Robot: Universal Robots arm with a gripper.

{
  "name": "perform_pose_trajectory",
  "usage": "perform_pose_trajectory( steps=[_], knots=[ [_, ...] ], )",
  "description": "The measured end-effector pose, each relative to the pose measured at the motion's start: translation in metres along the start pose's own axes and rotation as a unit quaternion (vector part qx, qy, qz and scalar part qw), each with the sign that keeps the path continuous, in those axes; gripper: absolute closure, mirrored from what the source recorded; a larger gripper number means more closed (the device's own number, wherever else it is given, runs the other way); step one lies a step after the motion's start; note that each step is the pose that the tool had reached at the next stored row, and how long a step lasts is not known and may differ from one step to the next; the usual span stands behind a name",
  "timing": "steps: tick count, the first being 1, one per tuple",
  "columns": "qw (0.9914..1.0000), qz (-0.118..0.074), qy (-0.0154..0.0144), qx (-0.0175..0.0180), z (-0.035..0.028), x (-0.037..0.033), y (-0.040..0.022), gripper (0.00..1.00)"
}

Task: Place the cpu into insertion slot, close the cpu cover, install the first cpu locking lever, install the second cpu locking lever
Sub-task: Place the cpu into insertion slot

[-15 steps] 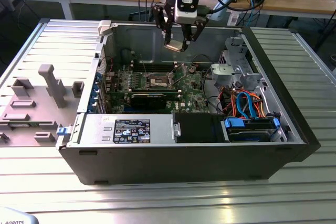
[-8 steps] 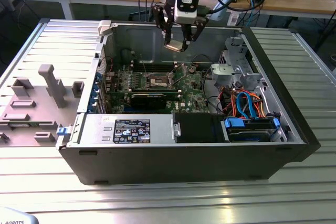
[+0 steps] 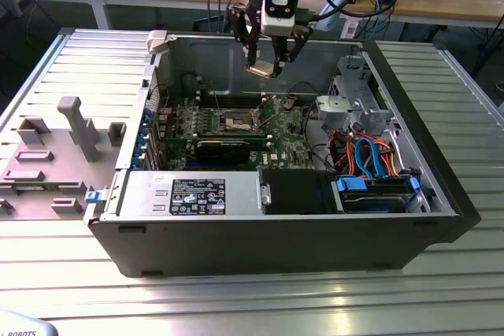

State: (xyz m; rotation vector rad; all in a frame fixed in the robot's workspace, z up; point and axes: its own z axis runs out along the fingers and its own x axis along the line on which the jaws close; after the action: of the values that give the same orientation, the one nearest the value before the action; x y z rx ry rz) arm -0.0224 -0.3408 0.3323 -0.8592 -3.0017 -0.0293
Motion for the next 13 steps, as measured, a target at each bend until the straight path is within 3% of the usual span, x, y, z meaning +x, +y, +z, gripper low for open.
perform_pose_trajectory(
  steps=[13],
  knots=[
    [0.99998, 0.006, -0.0001, -0.0001, 0.0003, 0.0000, 0.0000, 0.46]
  ],
)
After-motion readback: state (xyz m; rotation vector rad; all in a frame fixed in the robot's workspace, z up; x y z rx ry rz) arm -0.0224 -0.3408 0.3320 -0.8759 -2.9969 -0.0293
